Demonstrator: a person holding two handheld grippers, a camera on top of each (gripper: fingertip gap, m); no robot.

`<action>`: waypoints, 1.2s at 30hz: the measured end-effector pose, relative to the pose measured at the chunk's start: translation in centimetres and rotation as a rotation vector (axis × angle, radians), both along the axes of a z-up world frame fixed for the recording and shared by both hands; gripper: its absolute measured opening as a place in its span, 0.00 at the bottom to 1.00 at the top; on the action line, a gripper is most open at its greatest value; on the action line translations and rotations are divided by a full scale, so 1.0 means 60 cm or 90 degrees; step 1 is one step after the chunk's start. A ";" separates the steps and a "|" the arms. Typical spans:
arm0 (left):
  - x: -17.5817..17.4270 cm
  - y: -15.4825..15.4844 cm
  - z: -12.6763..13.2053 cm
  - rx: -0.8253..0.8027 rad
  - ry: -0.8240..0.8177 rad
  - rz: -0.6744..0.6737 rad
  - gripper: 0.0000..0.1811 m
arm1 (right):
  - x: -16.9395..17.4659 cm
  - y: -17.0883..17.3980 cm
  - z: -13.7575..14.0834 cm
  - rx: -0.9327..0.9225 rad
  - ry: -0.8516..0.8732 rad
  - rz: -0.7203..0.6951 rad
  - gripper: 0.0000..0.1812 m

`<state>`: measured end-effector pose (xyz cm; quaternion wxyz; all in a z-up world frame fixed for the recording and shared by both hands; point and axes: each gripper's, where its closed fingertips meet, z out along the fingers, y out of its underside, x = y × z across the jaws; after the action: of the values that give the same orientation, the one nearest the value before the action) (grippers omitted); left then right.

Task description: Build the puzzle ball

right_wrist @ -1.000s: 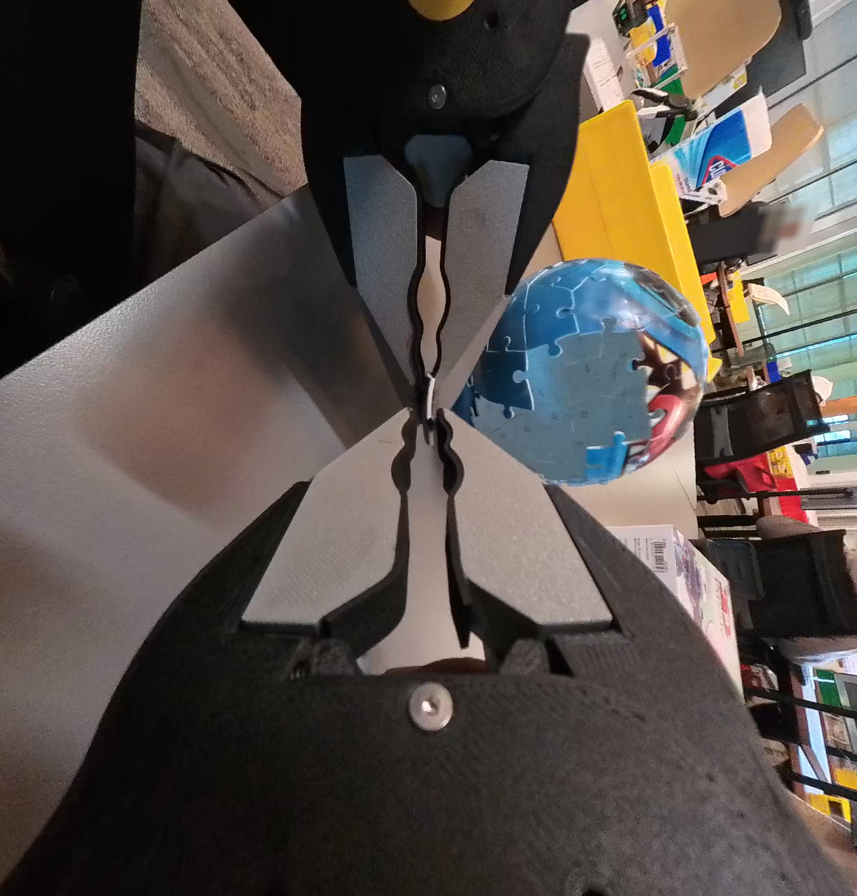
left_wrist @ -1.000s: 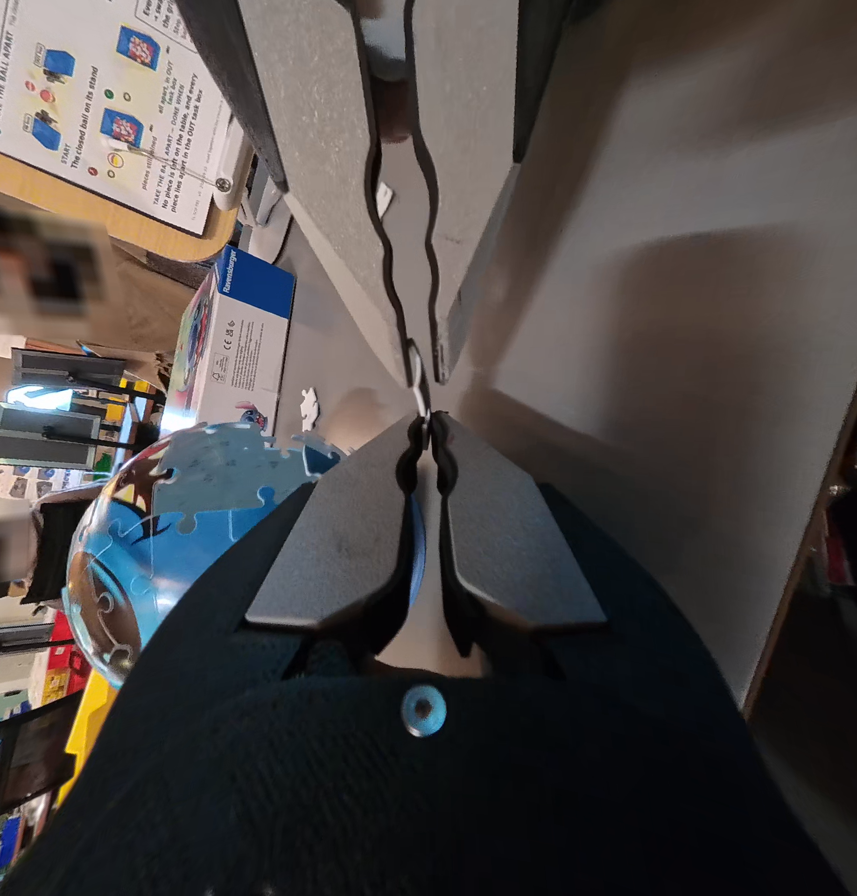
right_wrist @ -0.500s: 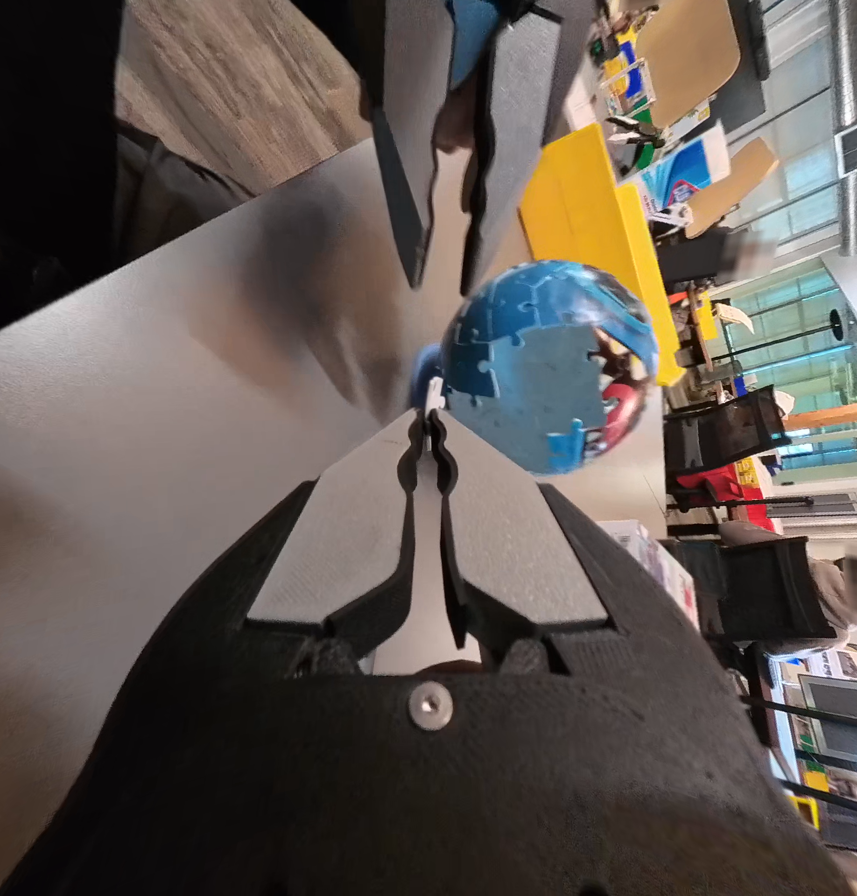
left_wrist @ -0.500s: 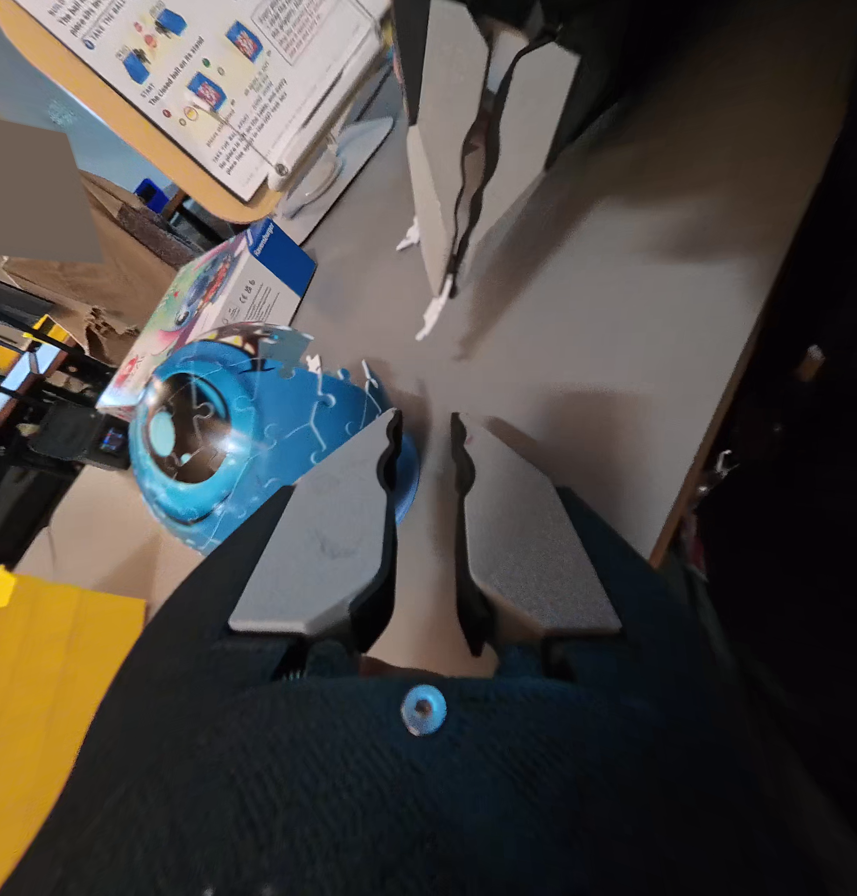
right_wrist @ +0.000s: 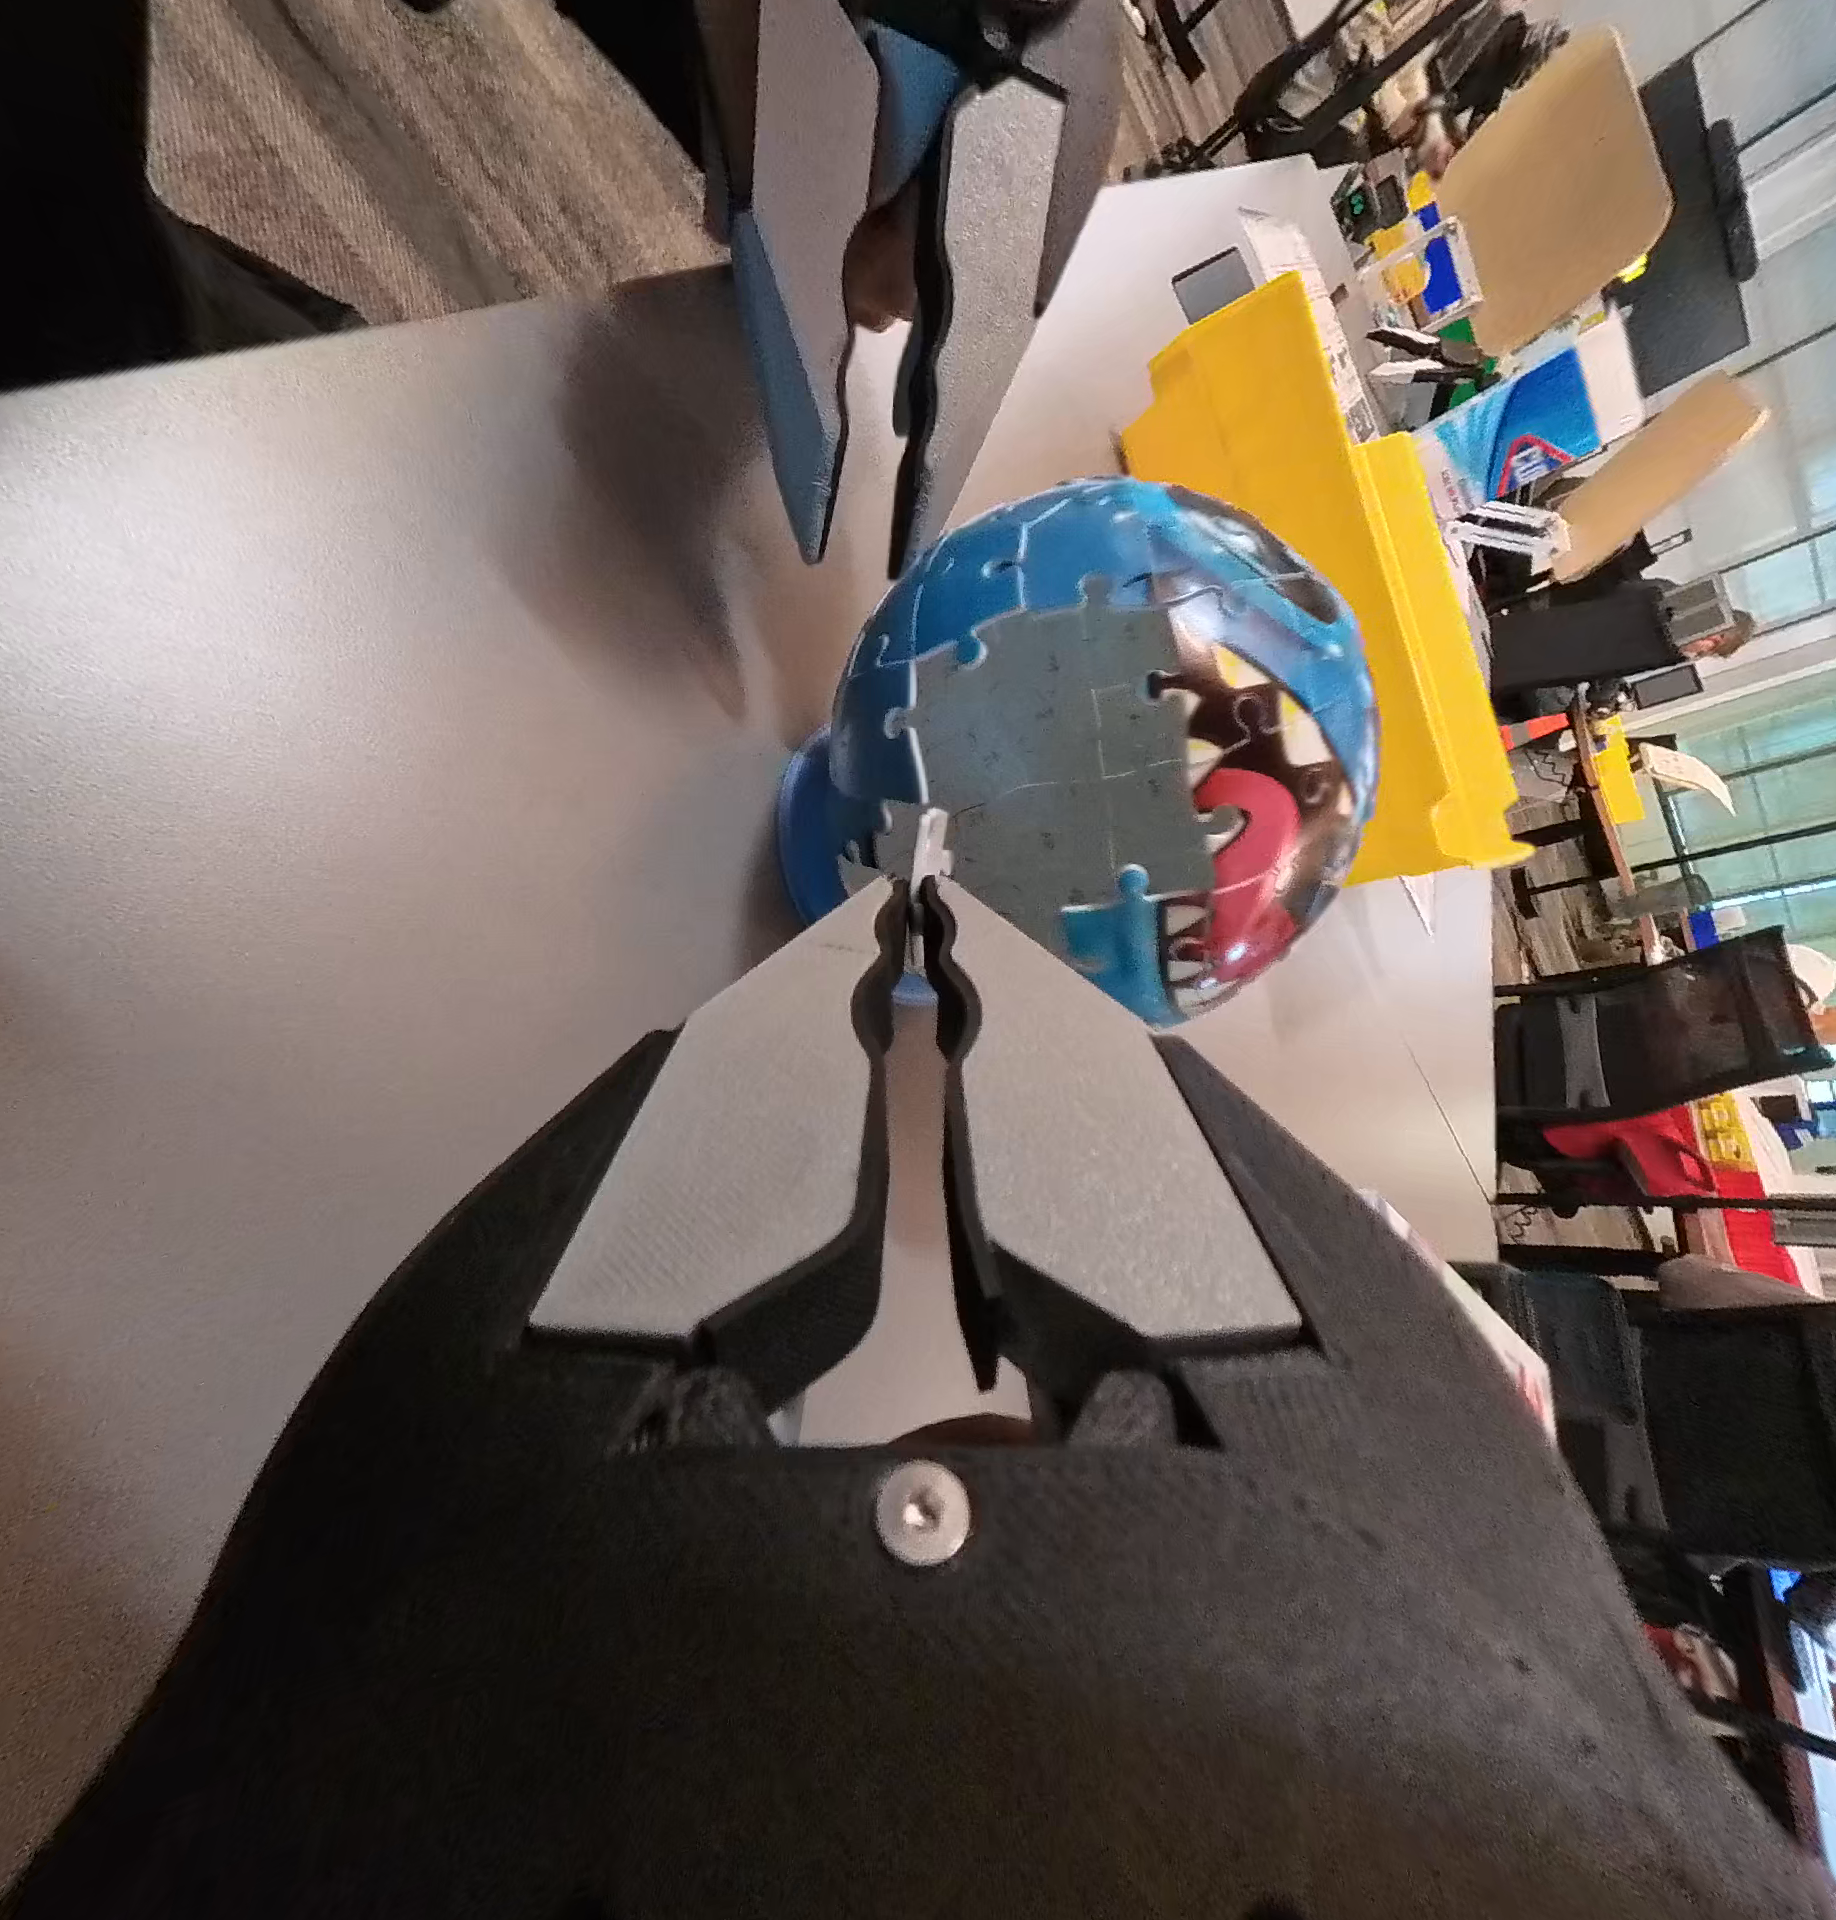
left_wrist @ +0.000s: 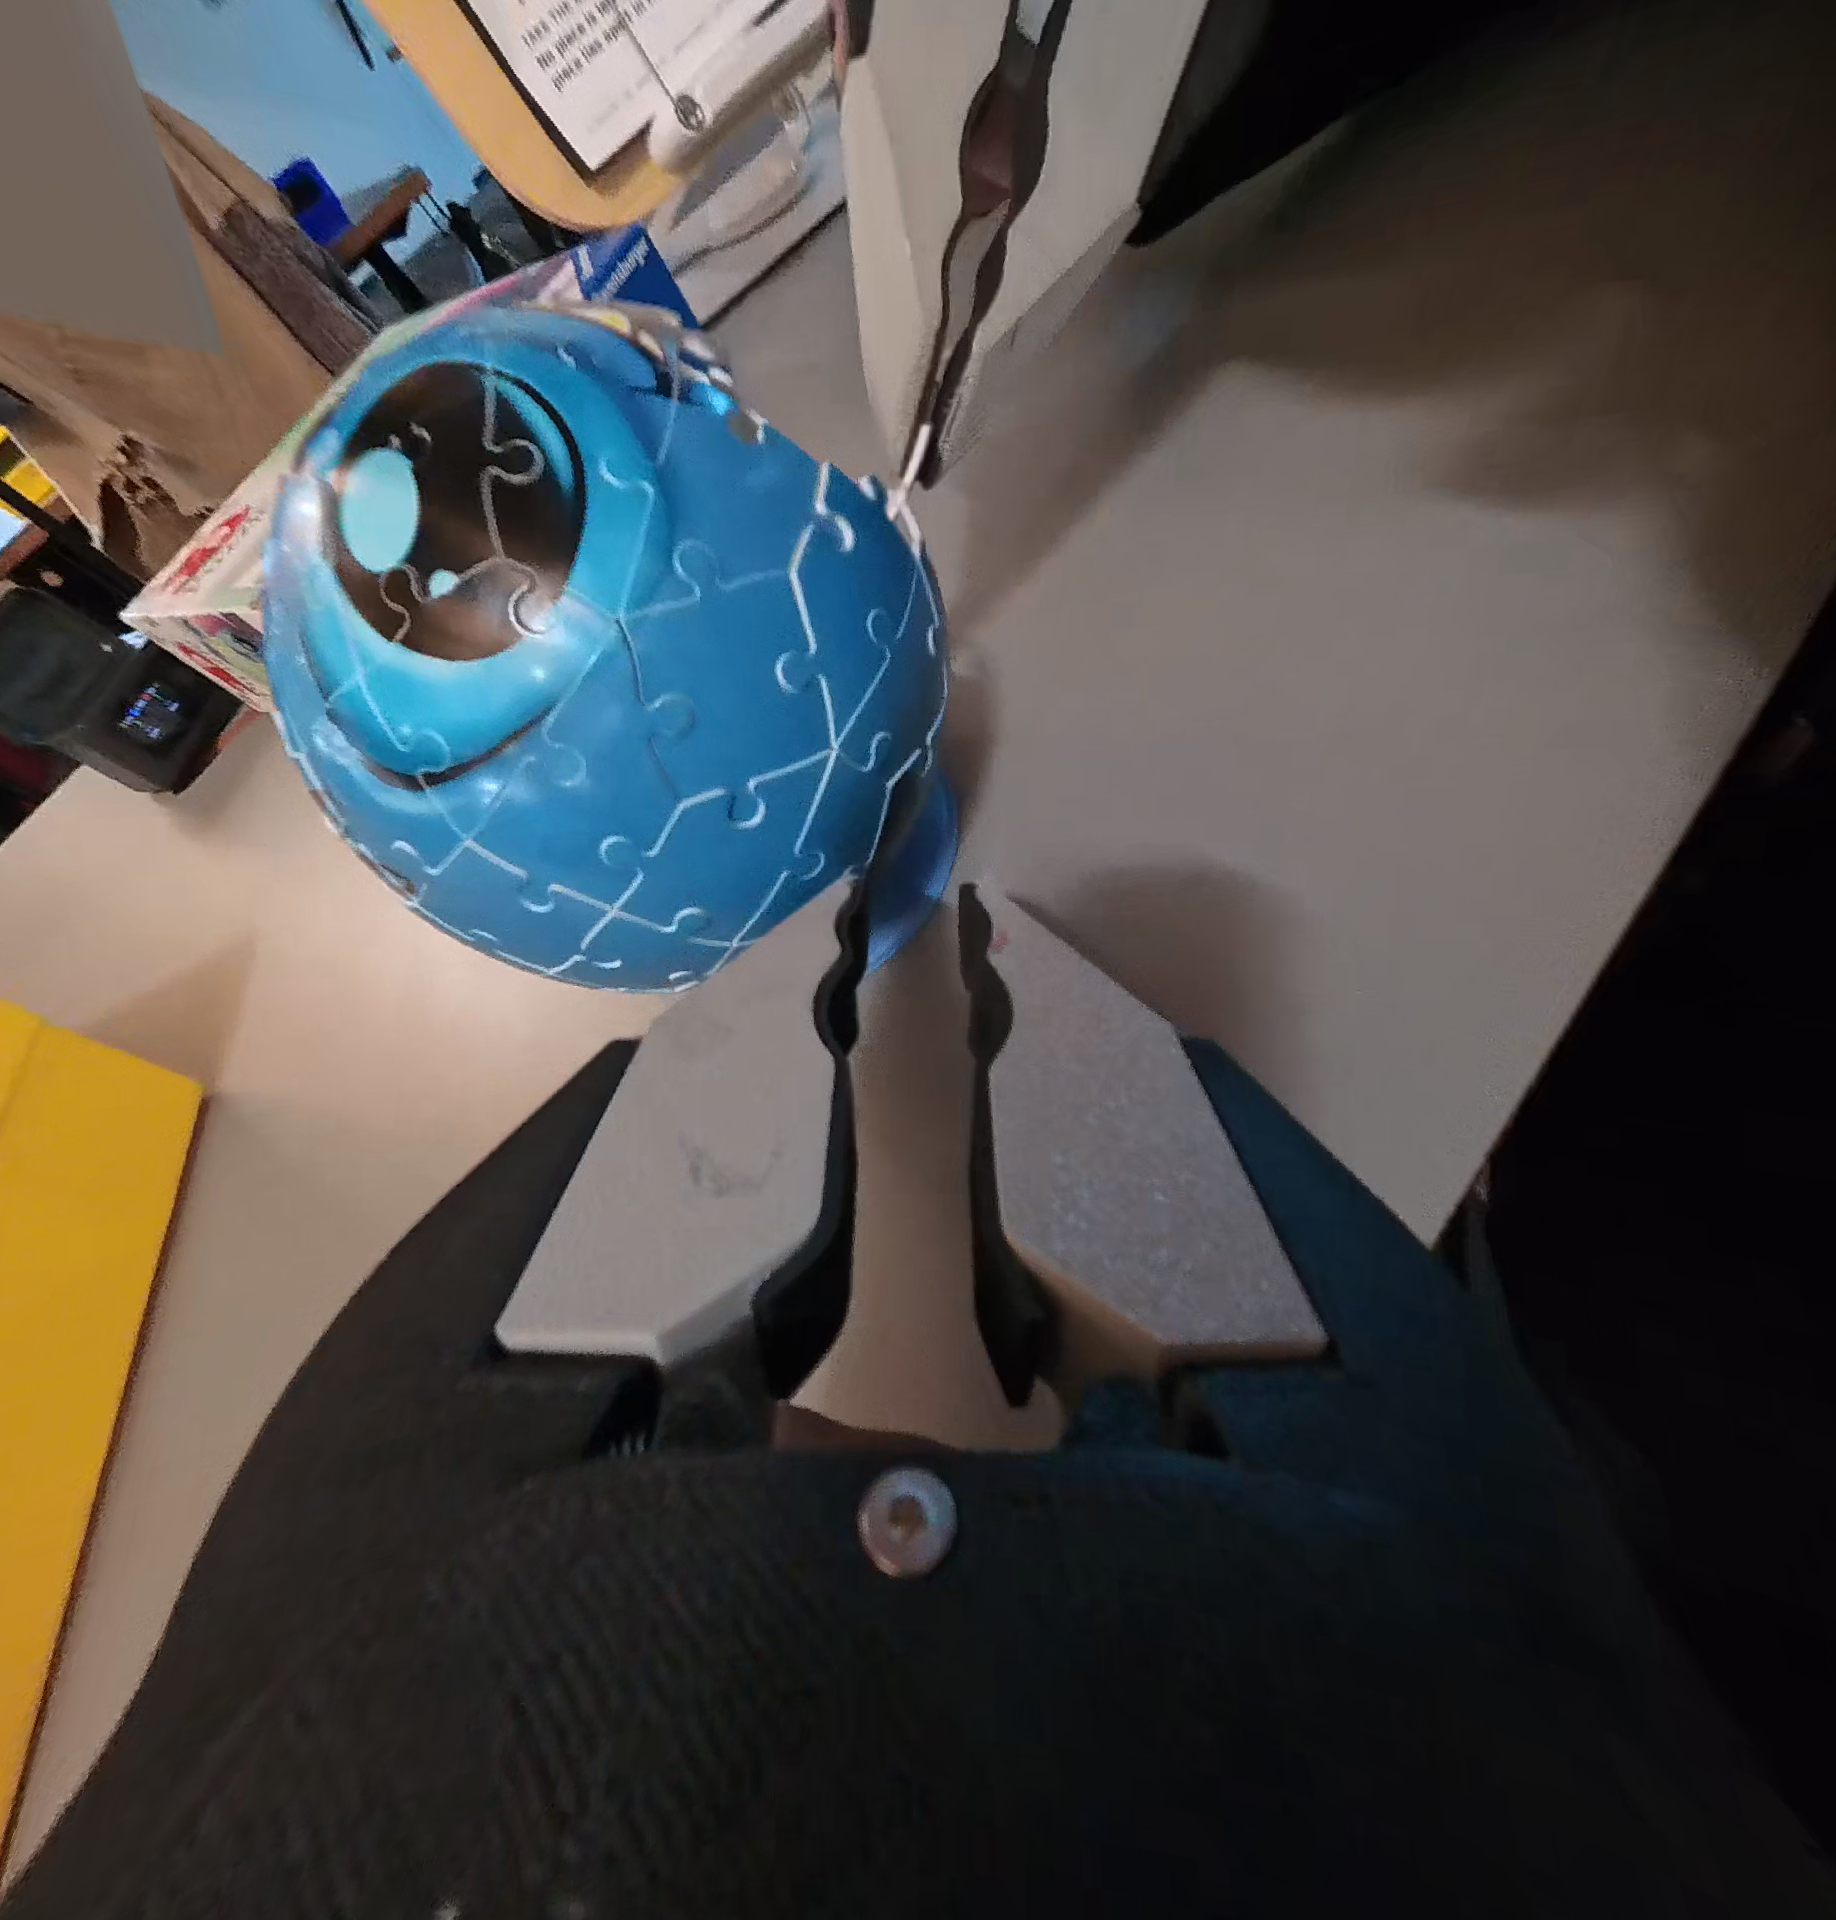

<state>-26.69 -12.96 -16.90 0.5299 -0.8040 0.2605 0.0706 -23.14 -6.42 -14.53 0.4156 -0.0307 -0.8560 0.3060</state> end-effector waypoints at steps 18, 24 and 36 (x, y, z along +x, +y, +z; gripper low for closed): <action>-0.042 0.021 -0.016 -0.023 0.038 0.050 0.04 | -0.052 -0.003 -0.057 0.067 0.024 0.004 0.00; -0.079 0.030 -0.021 -0.036 0.044 0.114 0.18 | -0.070 -0.007 -0.063 0.064 0.033 -0.005 0.00; -0.077 0.032 -0.021 -0.040 0.033 0.094 0.20 | -0.078 -0.020 -0.084 0.063 -0.011 -0.010 0.00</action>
<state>-31.34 -11.04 -18.16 0.4909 -0.8351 0.2161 0.1221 -27.82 -7.59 -19.58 0.4112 -0.0193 -0.8735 0.2598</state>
